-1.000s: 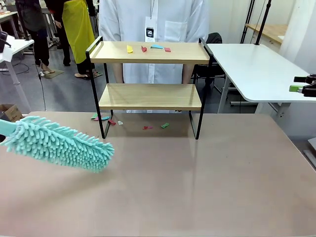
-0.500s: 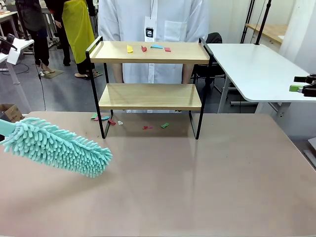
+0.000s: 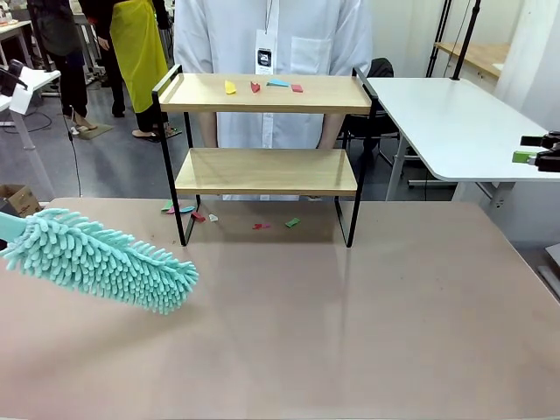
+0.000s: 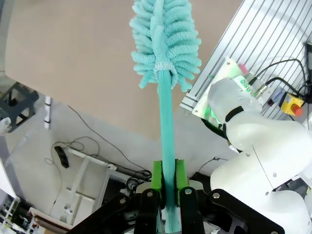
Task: Clean the shelf.
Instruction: Clean the specific section of the Shelf indicated by the human with the Duster.
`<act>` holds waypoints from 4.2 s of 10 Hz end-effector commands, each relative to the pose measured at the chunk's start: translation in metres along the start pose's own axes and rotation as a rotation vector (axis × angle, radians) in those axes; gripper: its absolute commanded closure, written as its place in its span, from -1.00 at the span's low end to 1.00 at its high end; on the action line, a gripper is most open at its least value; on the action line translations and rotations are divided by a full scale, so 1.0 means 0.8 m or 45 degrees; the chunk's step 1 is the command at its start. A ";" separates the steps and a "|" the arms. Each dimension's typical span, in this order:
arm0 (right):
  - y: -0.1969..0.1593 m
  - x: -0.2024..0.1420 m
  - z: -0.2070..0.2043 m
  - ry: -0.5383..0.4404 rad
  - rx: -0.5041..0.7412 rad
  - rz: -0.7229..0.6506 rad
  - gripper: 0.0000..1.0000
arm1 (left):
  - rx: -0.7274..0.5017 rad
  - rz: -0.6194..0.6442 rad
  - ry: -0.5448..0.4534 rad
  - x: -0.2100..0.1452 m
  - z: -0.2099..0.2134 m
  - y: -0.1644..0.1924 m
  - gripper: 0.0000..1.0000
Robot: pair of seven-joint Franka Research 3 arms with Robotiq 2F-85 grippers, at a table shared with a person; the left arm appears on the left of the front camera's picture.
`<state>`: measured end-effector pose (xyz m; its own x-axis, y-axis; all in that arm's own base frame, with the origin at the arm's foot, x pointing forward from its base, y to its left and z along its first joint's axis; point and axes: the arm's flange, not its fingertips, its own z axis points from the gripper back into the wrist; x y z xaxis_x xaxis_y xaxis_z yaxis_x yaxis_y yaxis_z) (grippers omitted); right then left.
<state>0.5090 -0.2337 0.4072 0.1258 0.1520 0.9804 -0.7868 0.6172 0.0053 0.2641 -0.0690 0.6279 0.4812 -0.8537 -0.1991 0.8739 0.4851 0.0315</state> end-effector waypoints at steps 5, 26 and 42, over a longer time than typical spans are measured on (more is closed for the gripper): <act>0.001 0.005 -0.001 0.018 -0.002 0.003 -1.00 | -0.003 0.018 -0.010 -0.002 -0.002 -0.001 0.74; 0.001 0.005 -0.001 0.018 -0.002 0.003 -1.00 | -0.326 0.247 -0.539 0.124 -0.042 -0.080 0.74; 0.001 0.005 -0.001 0.018 -0.002 0.003 -1.00 | -0.332 0.988 -0.736 0.345 -0.107 -0.184 0.74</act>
<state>0.5091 -0.2336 0.4071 0.1257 0.1518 0.9804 -0.7869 0.6170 0.0054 0.2595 -0.3479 0.4870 0.9326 -0.2596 0.2507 0.3228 0.9107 -0.2576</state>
